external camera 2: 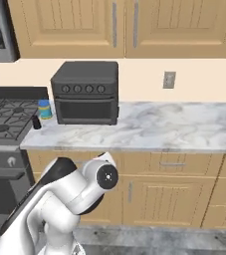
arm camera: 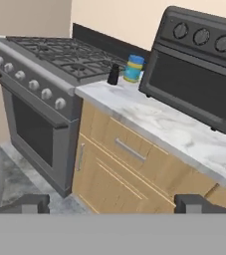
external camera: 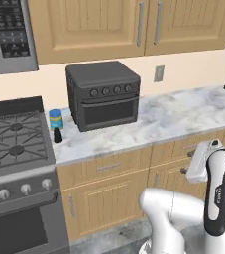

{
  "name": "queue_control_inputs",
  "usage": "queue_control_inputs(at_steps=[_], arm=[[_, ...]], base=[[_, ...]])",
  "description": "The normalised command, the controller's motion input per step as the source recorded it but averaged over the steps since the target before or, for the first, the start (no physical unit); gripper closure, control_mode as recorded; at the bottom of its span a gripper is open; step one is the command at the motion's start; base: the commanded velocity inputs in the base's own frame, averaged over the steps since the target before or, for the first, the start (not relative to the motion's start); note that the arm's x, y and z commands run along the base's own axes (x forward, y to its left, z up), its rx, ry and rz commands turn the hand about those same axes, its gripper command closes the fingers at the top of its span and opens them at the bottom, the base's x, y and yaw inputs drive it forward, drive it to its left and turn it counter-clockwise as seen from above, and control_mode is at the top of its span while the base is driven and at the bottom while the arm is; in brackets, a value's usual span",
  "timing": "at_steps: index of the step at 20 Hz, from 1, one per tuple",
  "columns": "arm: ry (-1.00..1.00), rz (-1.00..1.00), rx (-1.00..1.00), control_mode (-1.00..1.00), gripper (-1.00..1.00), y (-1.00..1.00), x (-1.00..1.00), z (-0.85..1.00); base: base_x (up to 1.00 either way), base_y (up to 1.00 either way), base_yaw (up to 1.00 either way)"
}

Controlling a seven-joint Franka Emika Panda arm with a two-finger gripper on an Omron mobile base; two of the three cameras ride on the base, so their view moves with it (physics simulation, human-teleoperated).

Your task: Collect the paprika, mayonnaise, and shaker from the cabinet and place them next to the stove.

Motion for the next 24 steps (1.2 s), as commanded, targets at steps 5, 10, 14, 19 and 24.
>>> queue_control_inputs(at_steps=[5, 10, 14, 19, 24], arm=[[0.00, 0.00, 0.00, 1.00, -1.00, 0.00, 0.00, 0.00], [0.00, 0.00, 0.00, 1.00, -1.00, 0.00, 0.00, 0.00], [0.00, 0.00, 0.00, 1.00, -1.00, 0.00, 0.00, 0.00], [0.00, 0.00, 0.00, 1.00, -1.00, 0.00, 0.00, 0.00], [0.00, 0.00, 0.00, 1.00, -1.00, 0.00, 0.00, 0.00]], base=[[0.28, -1.00, -0.03], [0.23, -1.00, 0.00], [0.14, -1.00, 0.00], [0.17, -1.00, 0.00], [0.34, -0.98, 0.00]])
